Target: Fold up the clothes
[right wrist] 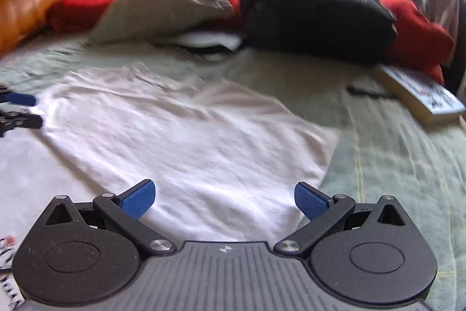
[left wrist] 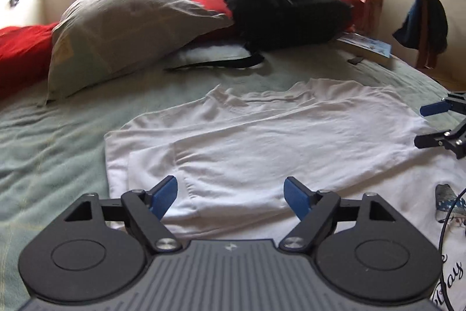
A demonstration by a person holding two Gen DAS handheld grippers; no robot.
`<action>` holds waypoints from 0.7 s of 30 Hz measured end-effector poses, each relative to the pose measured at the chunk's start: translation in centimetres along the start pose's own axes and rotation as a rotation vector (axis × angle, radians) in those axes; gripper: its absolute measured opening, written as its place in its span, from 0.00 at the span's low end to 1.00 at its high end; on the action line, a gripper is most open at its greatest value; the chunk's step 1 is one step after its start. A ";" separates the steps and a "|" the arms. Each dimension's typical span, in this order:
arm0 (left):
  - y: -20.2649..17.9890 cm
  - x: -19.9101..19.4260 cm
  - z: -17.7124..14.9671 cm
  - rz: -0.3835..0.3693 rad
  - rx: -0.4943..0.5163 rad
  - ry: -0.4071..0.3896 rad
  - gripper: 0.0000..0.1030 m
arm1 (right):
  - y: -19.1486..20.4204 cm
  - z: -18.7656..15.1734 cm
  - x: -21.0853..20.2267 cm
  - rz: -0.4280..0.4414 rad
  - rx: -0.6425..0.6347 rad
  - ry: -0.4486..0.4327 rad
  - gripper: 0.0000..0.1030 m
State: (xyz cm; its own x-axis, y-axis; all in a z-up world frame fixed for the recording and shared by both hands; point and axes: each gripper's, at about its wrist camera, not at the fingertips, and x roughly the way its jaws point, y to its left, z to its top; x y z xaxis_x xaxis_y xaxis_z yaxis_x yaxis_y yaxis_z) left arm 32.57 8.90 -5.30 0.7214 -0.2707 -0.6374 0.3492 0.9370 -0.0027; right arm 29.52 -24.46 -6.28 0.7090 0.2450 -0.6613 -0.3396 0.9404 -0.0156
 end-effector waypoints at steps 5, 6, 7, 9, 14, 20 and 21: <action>0.7 0.8 -0.8 0.038 -0.078 0.077 0.79 | 0.2 -1.2 0.1 -0.039 0.018 0.071 1.00; 0.8 0.2 -0.8 0.038 -0.081 0.074 0.79 | 0.1 -1.4 -0.3 -0.046 0.027 0.078 1.00; 0.9 -0.4 -0.7 0.037 -0.084 0.071 0.79 | -0.1 -1.5 -1.0 -0.047 0.036 0.071 1.00; 0.4 -2.0 -0.4 0.047 -0.043 0.059 0.79 | -0.4 -1.5 -2.7 -0.050 0.051 0.046 1.00; -1.4 -6.2 0.1 0.030 0.082 0.068 0.83 | 0.3 -1.4 -5.7 -0.028 0.039 0.013 1.00; -4.9 -9.7 -4.1 -0.059 0.229 0.150 0.84 | 4.1 -3.5 -7.4 0.086 -0.043 0.024 1.00; -5.5 -10.0 -5.3 -0.064 0.249 0.160 0.84 | 4.8 -3.9 -7.7 0.105 -0.056 0.026 1.00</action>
